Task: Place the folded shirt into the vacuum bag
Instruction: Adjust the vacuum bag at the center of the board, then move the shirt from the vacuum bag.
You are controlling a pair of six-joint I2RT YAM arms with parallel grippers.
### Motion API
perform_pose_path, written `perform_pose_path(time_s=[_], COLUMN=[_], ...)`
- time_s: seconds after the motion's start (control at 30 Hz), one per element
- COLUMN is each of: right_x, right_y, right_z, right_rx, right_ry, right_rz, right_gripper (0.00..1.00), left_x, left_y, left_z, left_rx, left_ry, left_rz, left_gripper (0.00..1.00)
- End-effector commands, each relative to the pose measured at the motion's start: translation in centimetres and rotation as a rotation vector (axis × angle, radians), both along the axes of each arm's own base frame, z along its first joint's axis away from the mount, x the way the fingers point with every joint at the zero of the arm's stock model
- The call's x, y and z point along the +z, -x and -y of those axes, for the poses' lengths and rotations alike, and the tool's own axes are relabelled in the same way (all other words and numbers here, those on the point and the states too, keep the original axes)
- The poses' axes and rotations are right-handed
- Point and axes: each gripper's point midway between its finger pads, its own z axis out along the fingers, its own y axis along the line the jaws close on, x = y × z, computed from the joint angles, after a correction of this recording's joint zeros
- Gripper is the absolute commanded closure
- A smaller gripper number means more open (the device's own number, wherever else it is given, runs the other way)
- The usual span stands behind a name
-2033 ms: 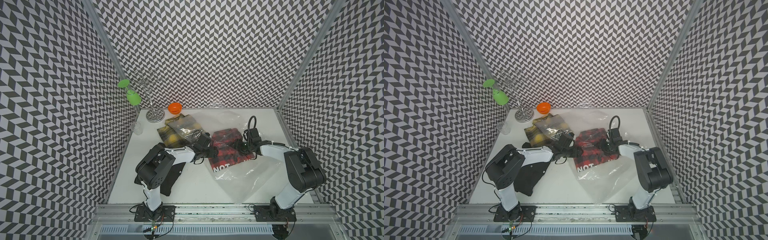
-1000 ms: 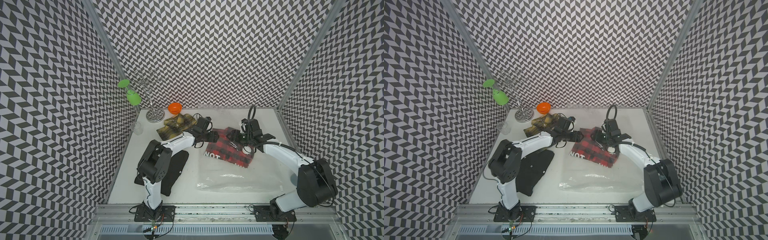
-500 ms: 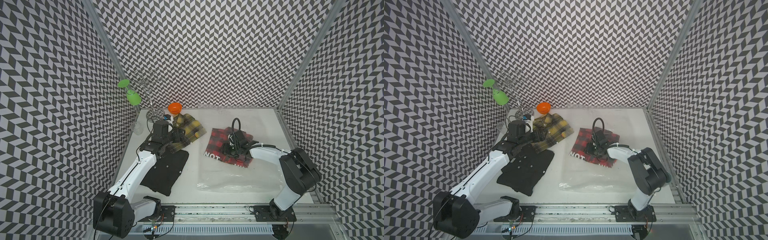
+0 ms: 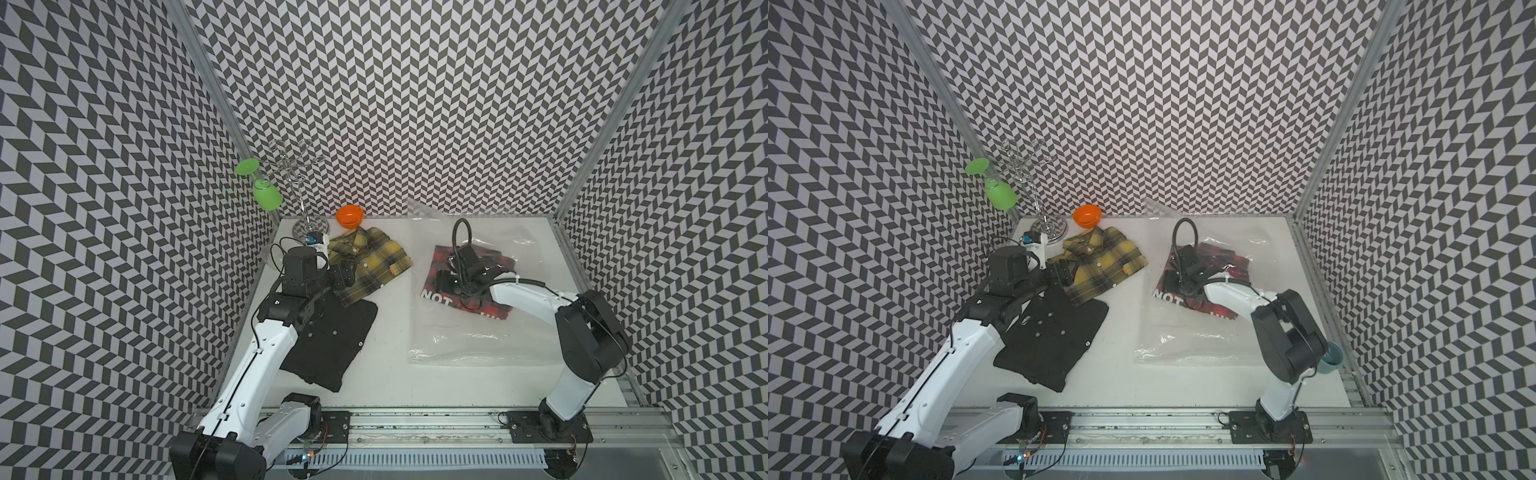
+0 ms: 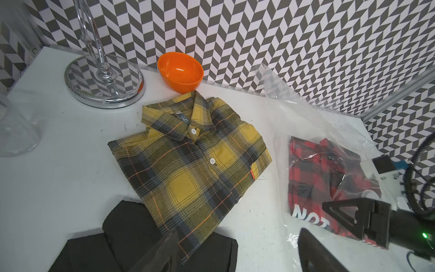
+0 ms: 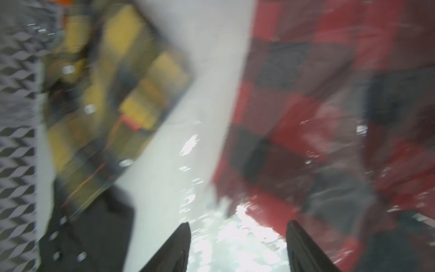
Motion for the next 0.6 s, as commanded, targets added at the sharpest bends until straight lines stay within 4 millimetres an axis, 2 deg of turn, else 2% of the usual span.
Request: perform_pose_path(time_s=[0.0,0.1,0.23,0.4,0.57], right_x=[2.4,2.5,1.9,0.2,-2.0], right_y=[3.8,6.4,8.4,7.6,7.6], right_z=[-4.1,-8.6,-14.4,-17.9,-19.8], right_rx=[0.054,0.124,0.199,0.177,0.154], right_ry=[-0.094,-0.137,-0.337,-0.408,-0.415], right_rz=[-0.013,-0.052,-0.17,-0.224,-0.281], right_gripper=[0.32,0.31,0.32,0.33,0.34], left_x=[3.1,4.3,4.2,4.3,4.3], left_y=[0.2,0.1,-0.3,0.2,1.1], left_z=[-1.8,-3.5,-4.0,-4.7,-4.9], left_rx=[0.078,0.133,0.153,0.192,0.199], left_ry=[0.005,0.004,0.007,0.014,0.017], left_rz=[0.077,0.109,0.094,0.11,0.115], left_gripper=[0.2,0.2,0.2,0.18,0.17])
